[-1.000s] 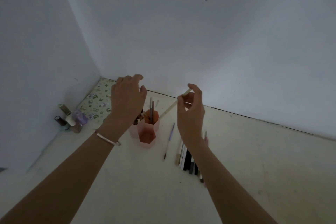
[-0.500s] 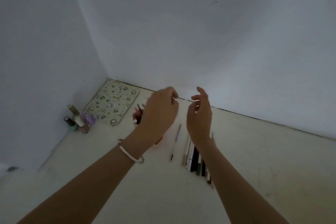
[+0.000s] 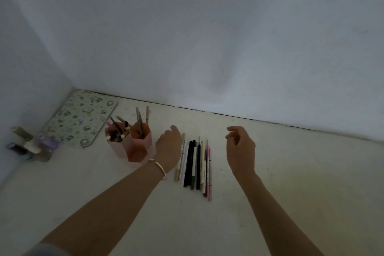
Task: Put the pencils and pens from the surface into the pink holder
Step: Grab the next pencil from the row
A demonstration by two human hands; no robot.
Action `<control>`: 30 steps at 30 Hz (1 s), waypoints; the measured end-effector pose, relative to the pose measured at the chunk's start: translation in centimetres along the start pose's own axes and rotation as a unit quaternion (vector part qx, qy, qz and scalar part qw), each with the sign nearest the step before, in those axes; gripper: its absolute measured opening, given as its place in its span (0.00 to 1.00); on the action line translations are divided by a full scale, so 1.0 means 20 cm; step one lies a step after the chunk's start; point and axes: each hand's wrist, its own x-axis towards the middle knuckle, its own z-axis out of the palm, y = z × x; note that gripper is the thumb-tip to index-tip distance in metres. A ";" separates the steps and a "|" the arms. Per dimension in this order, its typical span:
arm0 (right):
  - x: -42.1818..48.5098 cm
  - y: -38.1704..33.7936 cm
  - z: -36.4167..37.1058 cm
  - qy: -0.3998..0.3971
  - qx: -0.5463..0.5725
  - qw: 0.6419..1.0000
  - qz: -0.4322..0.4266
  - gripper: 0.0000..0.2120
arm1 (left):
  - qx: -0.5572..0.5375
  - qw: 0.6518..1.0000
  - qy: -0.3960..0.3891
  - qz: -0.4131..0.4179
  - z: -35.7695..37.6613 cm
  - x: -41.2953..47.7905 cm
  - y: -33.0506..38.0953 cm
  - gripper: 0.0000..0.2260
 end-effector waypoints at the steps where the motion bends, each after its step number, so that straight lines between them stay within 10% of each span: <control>1: -0.02 0.02 0.03 -0.035 -0.022 0.999 0.009 0.12 | -0.039 0.999 0.016 0.009 -0.05 0.02 0.01 0.24; 8: -0.17 0.04 0.27 -0.203 -0.150 0.966 0.063 0.14 | -0.221 0.955 0.180 0.088 -0.41 0.07 0.02 0.27; 18: -0.09 -0.07 0.22 -0.127 -0.002 0.986 0.107 0.31 | -0.290 0.908 0.299 0.048 -0.71 0.00 -0.29 0.27; 30: -0.01 -0.52 0.29 -0.066 0.224 0.972 0.029 0.30 | -0.013 0.974 0.222 0.033 -0.50 0.01 -0.49 0.17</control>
